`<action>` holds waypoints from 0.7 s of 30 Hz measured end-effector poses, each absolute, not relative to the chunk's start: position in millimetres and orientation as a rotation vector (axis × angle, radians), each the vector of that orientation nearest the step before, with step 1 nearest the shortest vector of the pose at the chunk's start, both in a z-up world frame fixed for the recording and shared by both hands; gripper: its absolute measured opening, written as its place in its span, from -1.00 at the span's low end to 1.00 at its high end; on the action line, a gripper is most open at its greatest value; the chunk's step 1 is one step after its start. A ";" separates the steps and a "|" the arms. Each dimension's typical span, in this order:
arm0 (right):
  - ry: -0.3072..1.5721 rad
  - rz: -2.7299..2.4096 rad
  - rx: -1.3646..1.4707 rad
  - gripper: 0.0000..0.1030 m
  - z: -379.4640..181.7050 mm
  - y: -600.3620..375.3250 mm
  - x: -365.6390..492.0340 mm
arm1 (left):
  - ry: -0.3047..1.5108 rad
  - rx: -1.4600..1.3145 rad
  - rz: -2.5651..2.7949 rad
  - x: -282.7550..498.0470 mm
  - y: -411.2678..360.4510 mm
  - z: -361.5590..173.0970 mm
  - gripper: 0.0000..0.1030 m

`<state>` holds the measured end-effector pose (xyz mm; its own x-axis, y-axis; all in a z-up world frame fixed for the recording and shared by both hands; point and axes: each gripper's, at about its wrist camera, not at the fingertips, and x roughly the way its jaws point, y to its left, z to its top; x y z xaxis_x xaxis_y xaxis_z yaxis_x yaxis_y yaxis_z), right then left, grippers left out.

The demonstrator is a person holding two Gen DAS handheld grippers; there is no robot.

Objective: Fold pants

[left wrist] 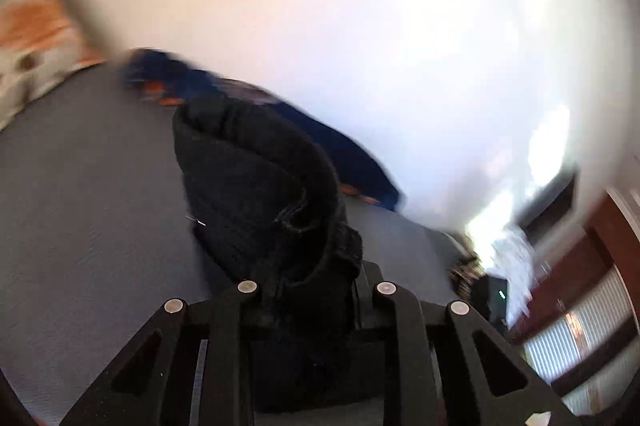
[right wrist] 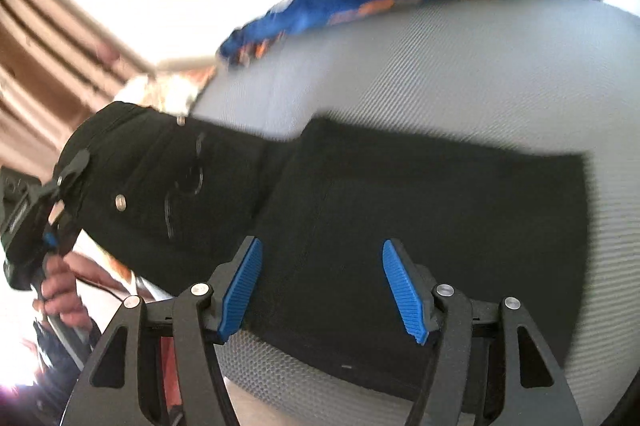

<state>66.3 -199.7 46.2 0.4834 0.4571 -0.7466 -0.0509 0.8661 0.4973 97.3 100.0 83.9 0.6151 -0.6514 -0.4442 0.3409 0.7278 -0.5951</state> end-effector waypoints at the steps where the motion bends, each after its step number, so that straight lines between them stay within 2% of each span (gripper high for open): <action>1: 0.999 0.301 0.457 0.24 55.7 -216.8 62.7 | 0.700 -0.462 -0.641 97.1 78.4 89.9 -0.63; 5: 0.927 0.231 0.537 0.24 77.2 -281.0 45.7 | 0.744 -0.353 -0.779 96.5 -8.6 95.1 -0.63; 9: 0.900 0.152 0.596 0.24 77.2 -331.5 26.3 | 0.850 -0.281 -0.867 99.5 -82.6 68.3 -0.63; 16: 0.964 0.126 0.719 0.24 32.1 -369.2 6.8 | 1.049 -0.078 -0.882 87.0 -179.9 -13.4 -0.62; 19: 0.992 0.135 0.748 0.24 13.5 -378.0 4.9 | 1.098 -0.002 -0.856 75.1 -199.5 -42.3 -0.55; 21: 0.996 0.154 0.777 0.23 6.2 -381.5 5.3 | 1.104 0.013 -0.848 71.3 -206.6 -48.6 -0.43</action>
<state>5.3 -381.5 6.2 0.5567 0.4531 -0.6963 0.2217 0.7267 0.6502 71.3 -206.6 -48.6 0.1776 -0.5933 -0.7851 0.6054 0.6949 -0.3882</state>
